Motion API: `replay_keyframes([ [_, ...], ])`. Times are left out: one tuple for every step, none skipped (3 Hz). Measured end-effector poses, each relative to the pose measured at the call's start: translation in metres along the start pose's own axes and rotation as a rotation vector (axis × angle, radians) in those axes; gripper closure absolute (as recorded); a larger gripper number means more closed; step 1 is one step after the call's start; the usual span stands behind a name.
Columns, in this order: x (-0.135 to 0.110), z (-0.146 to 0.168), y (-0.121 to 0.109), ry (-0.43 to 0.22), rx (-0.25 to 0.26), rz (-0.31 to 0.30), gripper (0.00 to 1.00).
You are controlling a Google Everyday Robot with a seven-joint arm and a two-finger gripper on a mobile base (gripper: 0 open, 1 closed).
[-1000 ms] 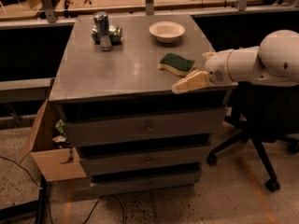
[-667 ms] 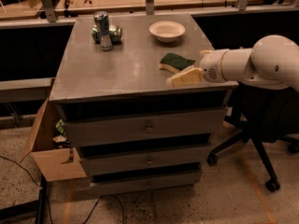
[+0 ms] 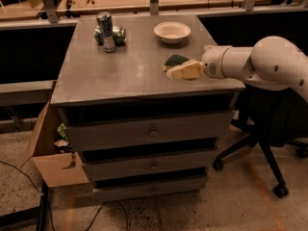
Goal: Move sponge near redbull can
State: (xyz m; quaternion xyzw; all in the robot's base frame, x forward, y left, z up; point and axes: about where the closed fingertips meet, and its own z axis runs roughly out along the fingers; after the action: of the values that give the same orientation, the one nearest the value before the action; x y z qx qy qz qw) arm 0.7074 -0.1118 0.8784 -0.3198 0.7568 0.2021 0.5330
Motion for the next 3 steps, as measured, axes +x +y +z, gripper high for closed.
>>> replay_keyframes([
  [0.009, 0.016, -0.004, 0.010, -0.005, 0.023, 0.00],
  [0.022, 0.027, -0.009, 0.010, -0.011, 0.043, 0.01],
  [0.027, 0.032, -0.010, 0.002, -0.014, 0.038, 0.20],
])
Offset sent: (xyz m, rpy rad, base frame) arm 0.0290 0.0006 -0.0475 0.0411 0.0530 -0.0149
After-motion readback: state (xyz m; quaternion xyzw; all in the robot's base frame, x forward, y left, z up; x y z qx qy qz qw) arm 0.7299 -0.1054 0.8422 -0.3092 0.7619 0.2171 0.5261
